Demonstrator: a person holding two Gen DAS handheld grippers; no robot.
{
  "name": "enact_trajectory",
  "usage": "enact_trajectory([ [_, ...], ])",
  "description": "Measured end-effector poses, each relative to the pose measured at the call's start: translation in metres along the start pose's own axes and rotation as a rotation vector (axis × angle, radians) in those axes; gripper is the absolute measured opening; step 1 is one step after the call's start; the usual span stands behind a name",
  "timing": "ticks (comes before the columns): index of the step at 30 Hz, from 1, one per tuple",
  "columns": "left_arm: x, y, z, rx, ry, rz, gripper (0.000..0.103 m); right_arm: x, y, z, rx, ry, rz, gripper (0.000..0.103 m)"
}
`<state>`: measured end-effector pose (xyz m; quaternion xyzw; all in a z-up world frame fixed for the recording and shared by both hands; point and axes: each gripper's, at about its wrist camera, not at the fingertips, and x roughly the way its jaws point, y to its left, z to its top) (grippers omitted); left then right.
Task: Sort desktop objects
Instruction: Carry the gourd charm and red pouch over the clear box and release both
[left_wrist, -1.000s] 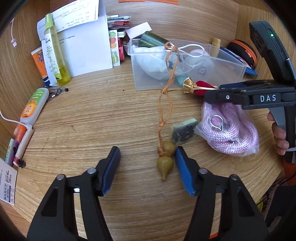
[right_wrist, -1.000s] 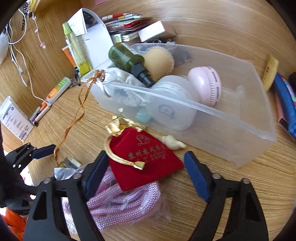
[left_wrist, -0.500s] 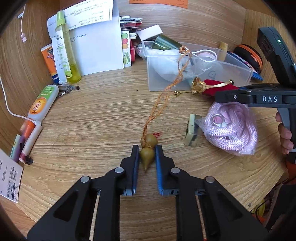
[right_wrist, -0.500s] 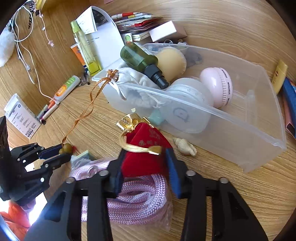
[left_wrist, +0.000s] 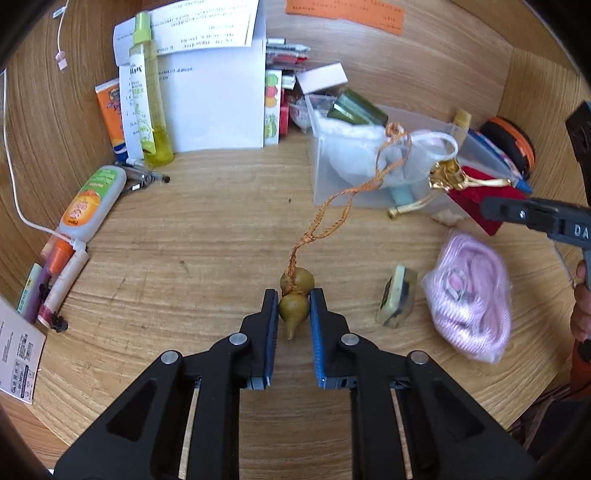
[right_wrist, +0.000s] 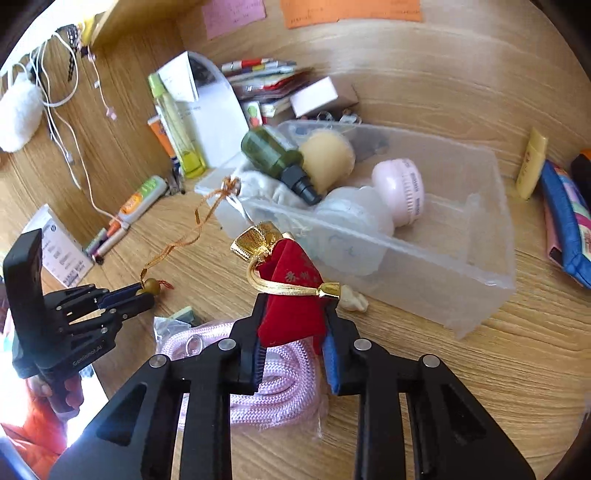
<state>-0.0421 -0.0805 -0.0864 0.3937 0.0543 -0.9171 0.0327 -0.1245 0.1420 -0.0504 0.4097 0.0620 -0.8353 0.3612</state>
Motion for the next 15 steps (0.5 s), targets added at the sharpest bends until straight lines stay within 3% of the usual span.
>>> enact_trajectory([
  [4,-0.005,-0.004,0.011,0.000,-0.025,-0.012,0.016,-0.012,-0.001,0.002,0.012,-0.018,0.027,0.023],
  [15,-0.019,-0.015,0.049,-0.002,-0.106,-0.075,0.016,-0.056,-0.004,0.010,-0.017,-0.110,-0.010,0.023],
])
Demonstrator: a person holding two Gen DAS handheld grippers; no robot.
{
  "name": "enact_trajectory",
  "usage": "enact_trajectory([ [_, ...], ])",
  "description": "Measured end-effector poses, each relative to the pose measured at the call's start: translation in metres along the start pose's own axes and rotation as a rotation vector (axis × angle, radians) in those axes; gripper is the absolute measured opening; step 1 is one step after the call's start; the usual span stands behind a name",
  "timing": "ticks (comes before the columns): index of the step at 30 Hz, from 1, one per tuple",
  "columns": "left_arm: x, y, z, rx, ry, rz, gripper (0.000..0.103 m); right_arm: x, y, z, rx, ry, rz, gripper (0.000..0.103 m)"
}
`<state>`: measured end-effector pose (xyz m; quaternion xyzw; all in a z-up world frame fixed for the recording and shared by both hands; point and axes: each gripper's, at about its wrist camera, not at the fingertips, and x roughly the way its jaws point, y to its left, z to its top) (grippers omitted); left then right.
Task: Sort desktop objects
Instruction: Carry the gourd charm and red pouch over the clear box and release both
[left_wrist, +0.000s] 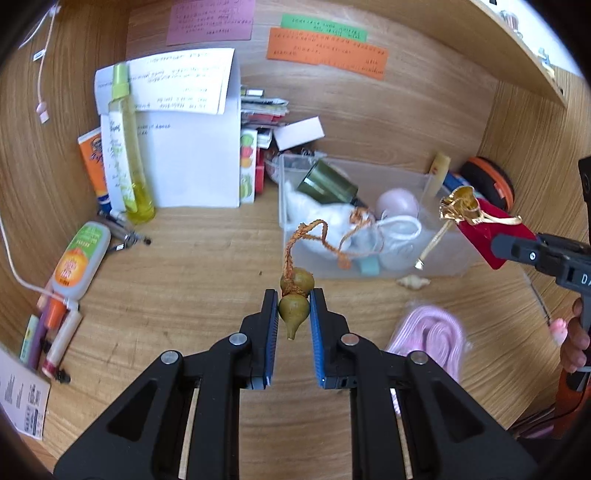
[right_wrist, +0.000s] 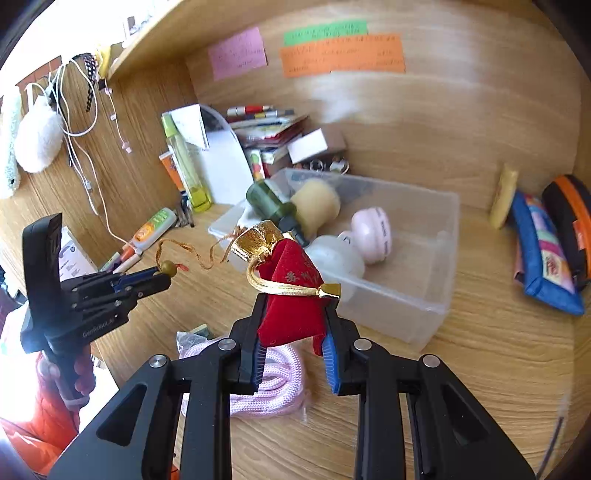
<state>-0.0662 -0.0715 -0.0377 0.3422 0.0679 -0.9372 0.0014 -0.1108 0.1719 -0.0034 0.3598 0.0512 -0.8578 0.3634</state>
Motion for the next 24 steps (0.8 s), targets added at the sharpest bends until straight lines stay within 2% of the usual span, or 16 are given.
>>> enact_trajectory([
  [9,-0.005,-0.016,0.035,0.039,-0.043,-0.032,0.016,-0.017,-0.018,0.011,0.017,-0.046,-0.040,0.023],
  [24,0.012,-0.061,0.099,0.163,-0.074,-0.090,0.016,-0.006,-0.049,0.037,0.044,-0.067,-0.053,0.023],
])
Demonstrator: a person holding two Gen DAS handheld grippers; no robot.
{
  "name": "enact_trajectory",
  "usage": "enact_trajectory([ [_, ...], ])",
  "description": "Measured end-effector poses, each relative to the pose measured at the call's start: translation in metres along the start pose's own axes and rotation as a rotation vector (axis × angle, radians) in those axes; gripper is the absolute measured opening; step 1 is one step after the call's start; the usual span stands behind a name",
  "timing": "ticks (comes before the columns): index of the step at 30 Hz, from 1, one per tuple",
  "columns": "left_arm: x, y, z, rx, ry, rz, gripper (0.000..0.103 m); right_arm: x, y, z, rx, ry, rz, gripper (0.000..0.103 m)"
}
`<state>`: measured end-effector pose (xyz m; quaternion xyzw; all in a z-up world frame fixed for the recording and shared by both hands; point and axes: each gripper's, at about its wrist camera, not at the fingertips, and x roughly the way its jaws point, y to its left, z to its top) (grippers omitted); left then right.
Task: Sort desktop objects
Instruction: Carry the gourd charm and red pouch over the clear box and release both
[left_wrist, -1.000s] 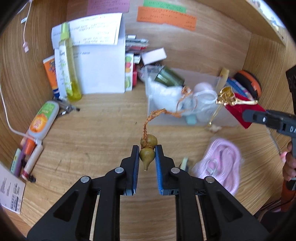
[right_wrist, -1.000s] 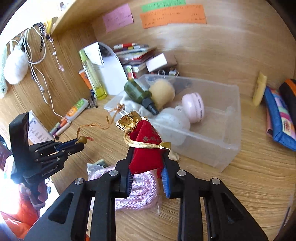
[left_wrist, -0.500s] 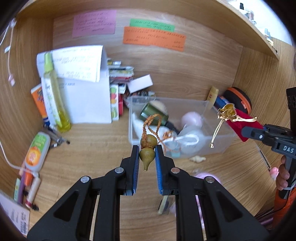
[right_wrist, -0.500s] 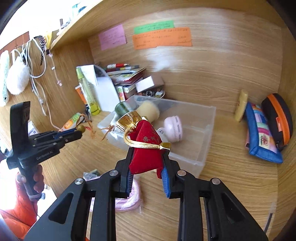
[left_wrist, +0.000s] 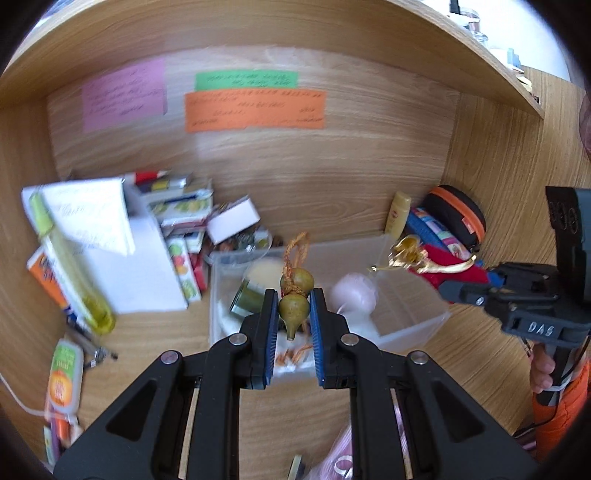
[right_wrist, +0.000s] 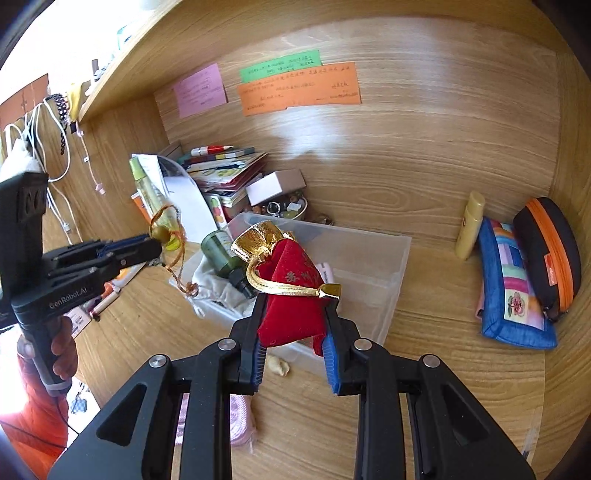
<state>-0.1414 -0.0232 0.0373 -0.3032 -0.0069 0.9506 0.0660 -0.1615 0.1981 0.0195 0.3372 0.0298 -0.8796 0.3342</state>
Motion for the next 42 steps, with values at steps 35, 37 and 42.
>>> enact_trajectory([
  [35,0.128,-0.028,-0.008,0.090,0.256,-0.063,0.016,0.085,-0.029,0.000,-0.008,0.166,-0.033,0.026],
  [37,0.131,-0.027,-0.008,0.088,0.266,-0.057,0.016,0.090,-0.026,0.000,-0.021,0.176,-0.036,0.026],
  [42,0.130,-0.025,-0.009,0.081,0.262,-0.054,0.016,0.097,-0.018,-0.001,-0.055,0.195,-0.074,0.026],
])
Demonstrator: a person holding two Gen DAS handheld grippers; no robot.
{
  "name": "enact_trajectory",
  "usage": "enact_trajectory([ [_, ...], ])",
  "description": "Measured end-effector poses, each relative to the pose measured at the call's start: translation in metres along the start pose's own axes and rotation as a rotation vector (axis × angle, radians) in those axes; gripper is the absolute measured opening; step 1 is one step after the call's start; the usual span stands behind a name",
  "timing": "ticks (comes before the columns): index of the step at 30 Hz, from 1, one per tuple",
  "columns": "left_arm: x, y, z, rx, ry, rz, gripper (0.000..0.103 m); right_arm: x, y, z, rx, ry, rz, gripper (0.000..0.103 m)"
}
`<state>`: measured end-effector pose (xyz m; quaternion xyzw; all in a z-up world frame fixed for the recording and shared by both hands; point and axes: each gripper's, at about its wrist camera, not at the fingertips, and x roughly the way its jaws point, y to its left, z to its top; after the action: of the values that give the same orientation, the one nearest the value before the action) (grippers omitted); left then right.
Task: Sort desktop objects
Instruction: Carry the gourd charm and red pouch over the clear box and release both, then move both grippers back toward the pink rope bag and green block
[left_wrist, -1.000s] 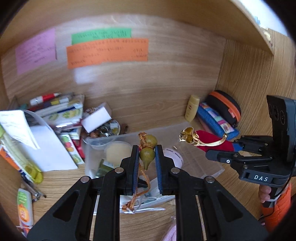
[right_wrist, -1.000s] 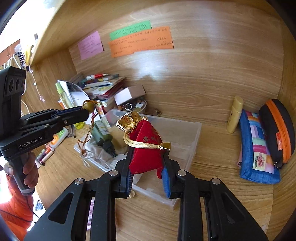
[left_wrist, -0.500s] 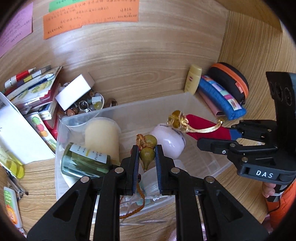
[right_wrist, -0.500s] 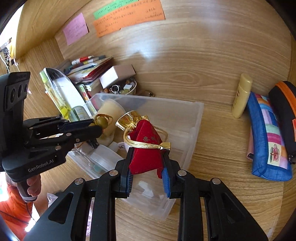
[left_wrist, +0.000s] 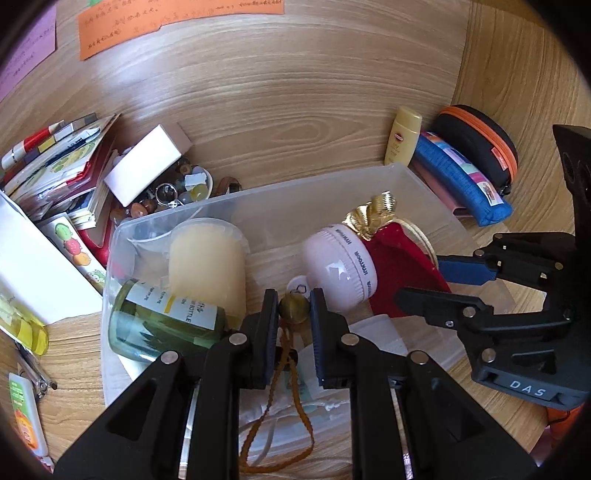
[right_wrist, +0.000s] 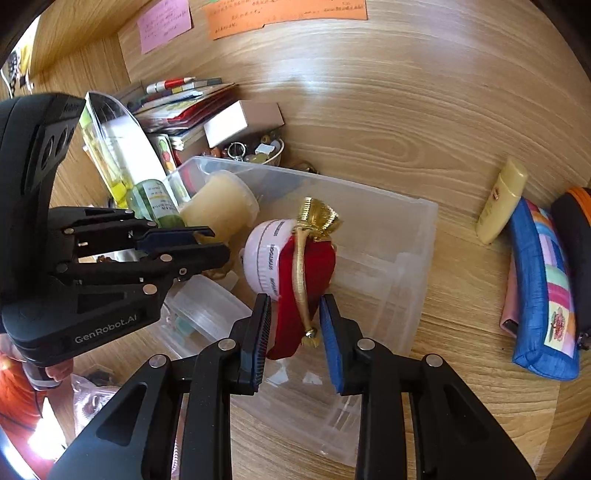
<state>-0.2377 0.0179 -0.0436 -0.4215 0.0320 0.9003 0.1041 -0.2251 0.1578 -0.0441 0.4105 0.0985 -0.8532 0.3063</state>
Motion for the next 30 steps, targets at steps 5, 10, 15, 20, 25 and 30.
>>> enact_trajectory([
  [5,-0.009,0.000,0.000,0.006,-0.017,0.002,0.016,0.001,0.004,0.001,-0.018,0.007,-0.045,0.026],
  [10,-0.024,-0.003,0.000,0.011,-0.043,0.013,0.016,-0.006,0.013,0.002,-0.052,-0.019,-0.100,0.041],
  [15,-0.040,-0.003,-0.004,0.009,-0.072,0.031,0.029,-0.025,0.020,0.000,-0.073,-0.070,-0.153,0.057],
  [20,-0.058,-0.006,-0.010,0.015,-0.096,0.040,0.032,-0.040,0.023,-0.003,-0.069,-0.098,-0.178,0.066],
  [25,-0.082,-0.010,-0.021,0.023,-0.157,0.082,0.069,-0.057,0.028,-0.008,-0.064,-0.121,-0.202,0.081],
  [30,-0.104,-0.012,-0.034,0.033,-0.187,0.102,0.079,-0.073,0.032,-0.016,-0.056,-0.138,-0.210,0.082],
])
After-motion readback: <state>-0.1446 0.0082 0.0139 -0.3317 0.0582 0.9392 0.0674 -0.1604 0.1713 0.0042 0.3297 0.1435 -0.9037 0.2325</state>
